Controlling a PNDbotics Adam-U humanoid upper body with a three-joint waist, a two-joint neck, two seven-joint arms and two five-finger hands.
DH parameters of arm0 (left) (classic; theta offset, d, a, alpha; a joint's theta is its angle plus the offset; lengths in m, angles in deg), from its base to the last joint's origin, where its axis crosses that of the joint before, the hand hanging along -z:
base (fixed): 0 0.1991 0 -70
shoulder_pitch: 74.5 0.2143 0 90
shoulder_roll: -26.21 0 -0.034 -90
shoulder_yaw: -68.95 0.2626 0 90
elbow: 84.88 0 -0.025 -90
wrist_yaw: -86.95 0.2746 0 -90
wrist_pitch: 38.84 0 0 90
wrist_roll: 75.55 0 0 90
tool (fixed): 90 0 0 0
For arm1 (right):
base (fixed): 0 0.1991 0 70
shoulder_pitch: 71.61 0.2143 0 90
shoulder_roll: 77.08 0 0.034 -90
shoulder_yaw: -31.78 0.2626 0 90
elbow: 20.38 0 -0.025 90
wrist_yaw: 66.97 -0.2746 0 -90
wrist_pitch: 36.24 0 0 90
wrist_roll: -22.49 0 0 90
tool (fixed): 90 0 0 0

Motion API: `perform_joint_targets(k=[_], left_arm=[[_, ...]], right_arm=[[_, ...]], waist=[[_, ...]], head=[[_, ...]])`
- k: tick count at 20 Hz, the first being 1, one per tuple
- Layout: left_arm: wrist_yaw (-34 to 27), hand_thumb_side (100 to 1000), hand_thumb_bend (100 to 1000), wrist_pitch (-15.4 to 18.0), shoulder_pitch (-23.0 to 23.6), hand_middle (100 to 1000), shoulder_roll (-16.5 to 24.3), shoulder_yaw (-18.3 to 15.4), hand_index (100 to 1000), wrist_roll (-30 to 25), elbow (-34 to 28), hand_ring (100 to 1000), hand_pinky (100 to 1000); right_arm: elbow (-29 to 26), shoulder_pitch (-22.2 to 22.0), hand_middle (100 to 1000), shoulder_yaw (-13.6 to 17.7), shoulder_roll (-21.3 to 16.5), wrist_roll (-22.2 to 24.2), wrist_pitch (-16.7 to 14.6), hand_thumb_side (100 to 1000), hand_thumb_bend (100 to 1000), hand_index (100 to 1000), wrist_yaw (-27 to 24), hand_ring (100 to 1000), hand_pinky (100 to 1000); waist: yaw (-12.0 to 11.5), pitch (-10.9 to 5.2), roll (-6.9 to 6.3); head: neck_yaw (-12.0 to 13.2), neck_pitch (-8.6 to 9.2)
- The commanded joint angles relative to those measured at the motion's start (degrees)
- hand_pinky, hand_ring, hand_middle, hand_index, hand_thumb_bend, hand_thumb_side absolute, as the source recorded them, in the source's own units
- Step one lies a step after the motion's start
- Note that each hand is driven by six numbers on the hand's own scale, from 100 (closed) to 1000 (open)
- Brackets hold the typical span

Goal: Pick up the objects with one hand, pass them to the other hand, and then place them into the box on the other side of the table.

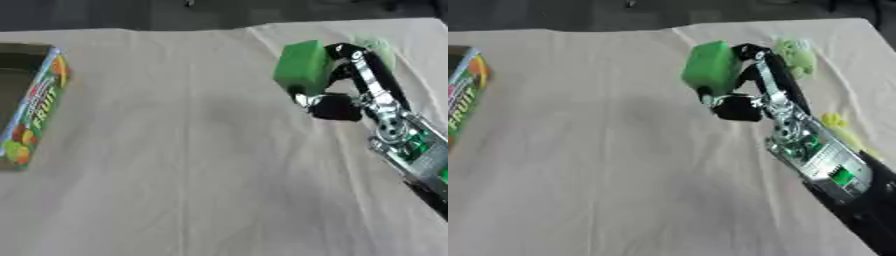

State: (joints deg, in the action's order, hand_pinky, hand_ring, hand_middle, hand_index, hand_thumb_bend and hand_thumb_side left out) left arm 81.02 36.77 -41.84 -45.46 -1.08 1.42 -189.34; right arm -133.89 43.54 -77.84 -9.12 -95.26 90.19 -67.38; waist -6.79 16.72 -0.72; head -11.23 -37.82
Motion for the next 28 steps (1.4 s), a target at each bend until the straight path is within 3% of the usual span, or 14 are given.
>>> perform_joint_targets(k=[1,5,6,7,13,28], left_arm=[[1.3,702,100,-1.6,-3.5,789,1.6,1.7,777,-5.3,-1.7,746,689],[1.7,702,100,-3.4,-7.6,788,0.2,4.5,780,-9.8,-3.5,747,693],[1.8,692,145,-3.8,-8.6,788,-0.3,5.2,782,-10.8,-4.1,748,694],[1.9,700,100,-4.2,-9.4,788,-0.8,5.9,782,-11.7,-4.6,748,695],[3.5,679,125,-6.6,-13.7,786,-3.1,9.3,787,-15.2,-6.1,749,701],[8.5,575,105,-7.2,-17.7,787,-9.0,14.7,795,-14.8,-4.3,753,705]], right_arm=[[-1.1,0.5,420,-0.1,-0.8,-6.5,6.8,100,169,537,1.0,524,760],[-1.1,0.5,421,-0.9,-0.7,-5.3,6.7,100,171,538,1.6,525,760],[-1.1,0.6,421,-1.1,-0.7,-5.1,6.7,100,184,538,1.7,525,760],[-1.1,0.6,421,-1.2,-0.6,-4.9,6.8,100,174,538,1.8,526,761],[-1.1,0.8,421,-2.5,-0.3,-3.6,6.7,100,174,538,2.1,525,759],[-1.1,2.2,422,-4.5,-0.3,-0.5,6.6,100,180,538,2.8,527,757]], waist=[[-0.2,-1.7,-0.11],[-0.5,-1.97,-0.17],[-0.6,-2.03,-0.16],[-0.6,-2.09,-0.14],[-0.7,-2.42,-0.19],[-0.8,-2.85,-0.01]], head=[[-0.2,-0.26],[-0.5,-0.44],[-0.4,-0.45],[-0.4,-0.45],[0.0,-0.54],[1.2,-0.98]])
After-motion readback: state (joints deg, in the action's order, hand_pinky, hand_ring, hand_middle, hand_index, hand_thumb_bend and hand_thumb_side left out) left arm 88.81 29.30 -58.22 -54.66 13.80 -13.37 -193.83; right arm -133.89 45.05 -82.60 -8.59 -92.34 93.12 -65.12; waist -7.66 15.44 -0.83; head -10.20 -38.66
